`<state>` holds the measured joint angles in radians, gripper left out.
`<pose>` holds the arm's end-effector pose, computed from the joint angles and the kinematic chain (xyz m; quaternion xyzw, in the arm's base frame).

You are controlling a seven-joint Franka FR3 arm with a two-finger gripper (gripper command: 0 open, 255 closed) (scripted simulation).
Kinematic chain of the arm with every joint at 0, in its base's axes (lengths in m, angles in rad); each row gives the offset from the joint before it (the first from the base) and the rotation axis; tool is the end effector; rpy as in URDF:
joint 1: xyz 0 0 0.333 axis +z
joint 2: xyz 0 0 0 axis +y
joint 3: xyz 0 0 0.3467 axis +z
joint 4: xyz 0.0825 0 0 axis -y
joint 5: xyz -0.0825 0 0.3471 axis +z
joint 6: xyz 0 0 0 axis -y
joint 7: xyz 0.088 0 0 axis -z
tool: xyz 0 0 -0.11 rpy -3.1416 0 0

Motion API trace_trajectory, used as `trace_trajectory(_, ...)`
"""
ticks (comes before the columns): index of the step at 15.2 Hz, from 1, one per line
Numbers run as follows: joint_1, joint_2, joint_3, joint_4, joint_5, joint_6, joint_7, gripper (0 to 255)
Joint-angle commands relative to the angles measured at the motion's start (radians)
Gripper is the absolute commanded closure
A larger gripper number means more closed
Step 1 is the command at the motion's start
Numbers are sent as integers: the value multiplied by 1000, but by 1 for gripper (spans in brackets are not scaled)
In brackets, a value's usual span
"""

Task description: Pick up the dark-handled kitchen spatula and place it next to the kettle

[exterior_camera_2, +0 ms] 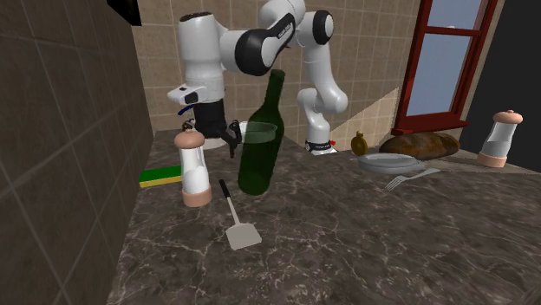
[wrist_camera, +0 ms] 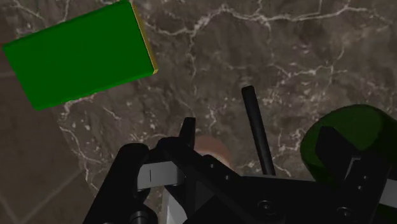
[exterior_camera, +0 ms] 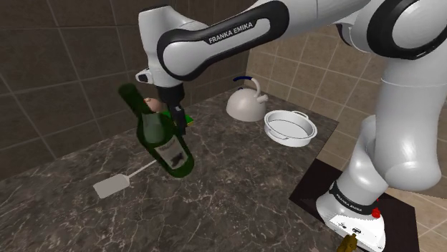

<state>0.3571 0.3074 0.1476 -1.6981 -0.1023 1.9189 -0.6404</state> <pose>0.5430 0.2806 0.4517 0.8302 0.5553 -0.0429 0.0221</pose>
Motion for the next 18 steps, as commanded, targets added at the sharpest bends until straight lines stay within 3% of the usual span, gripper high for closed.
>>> trace_trajectory(1,25,52,20,48,-14,5,-23,0)
trace_trajectory(9,118,212,85,222,-73,15,-127,0)
trace_trajectory(18,116,241,77,164,-83,102,-120,0)
